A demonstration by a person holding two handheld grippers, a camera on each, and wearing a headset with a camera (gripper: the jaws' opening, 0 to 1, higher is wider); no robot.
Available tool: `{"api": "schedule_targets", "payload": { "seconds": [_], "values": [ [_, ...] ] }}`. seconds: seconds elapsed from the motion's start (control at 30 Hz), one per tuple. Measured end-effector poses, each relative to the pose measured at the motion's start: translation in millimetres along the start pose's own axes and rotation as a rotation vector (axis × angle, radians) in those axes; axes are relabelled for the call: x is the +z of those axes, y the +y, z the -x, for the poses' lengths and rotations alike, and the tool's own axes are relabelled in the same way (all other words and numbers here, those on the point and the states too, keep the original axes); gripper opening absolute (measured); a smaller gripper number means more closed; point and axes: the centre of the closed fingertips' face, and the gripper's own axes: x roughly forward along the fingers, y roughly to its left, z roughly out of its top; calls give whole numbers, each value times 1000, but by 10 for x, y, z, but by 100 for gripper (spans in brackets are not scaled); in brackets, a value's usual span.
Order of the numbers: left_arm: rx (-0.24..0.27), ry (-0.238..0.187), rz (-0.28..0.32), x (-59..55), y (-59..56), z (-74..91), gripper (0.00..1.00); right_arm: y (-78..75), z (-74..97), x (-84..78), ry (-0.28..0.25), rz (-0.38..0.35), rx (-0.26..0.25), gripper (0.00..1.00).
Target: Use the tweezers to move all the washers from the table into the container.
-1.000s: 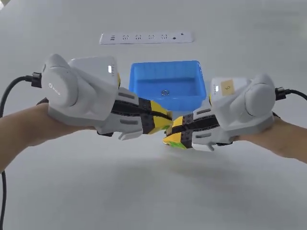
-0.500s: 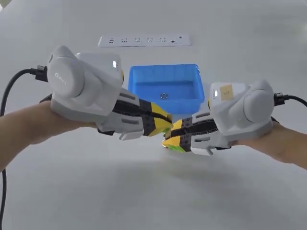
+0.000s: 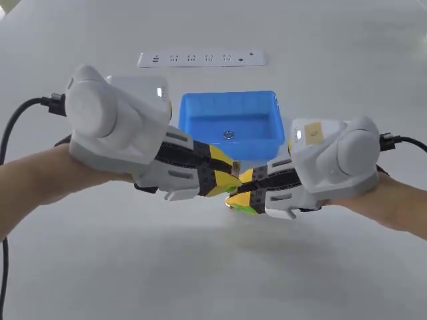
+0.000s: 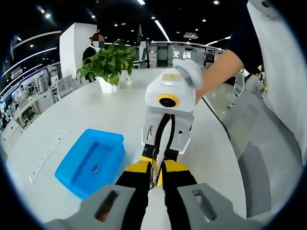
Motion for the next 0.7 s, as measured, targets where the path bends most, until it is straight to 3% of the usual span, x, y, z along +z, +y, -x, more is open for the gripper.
{"api": "schedule_targets", "payload": {
  "seconds": [0.33, 0.4, 0.53, 0.7],
  "values": [
    [9, 16, 11, -44, 10, 12, 19, -26, 5, 17, 2, 6, -11, 9],
    [35, 43, 5, -88, 48, 32, 24, -31, 12, 24, 2, 5, -14, 9],
    [48, 39, 20, -96, 39, 90, 27, -43, 42, 43, 13, 15, -16, 9],
    [130, 67, 41, -180, 101, 218, 37, -62, 79, 115, 0, 12, -28, 9]
  ]
}}
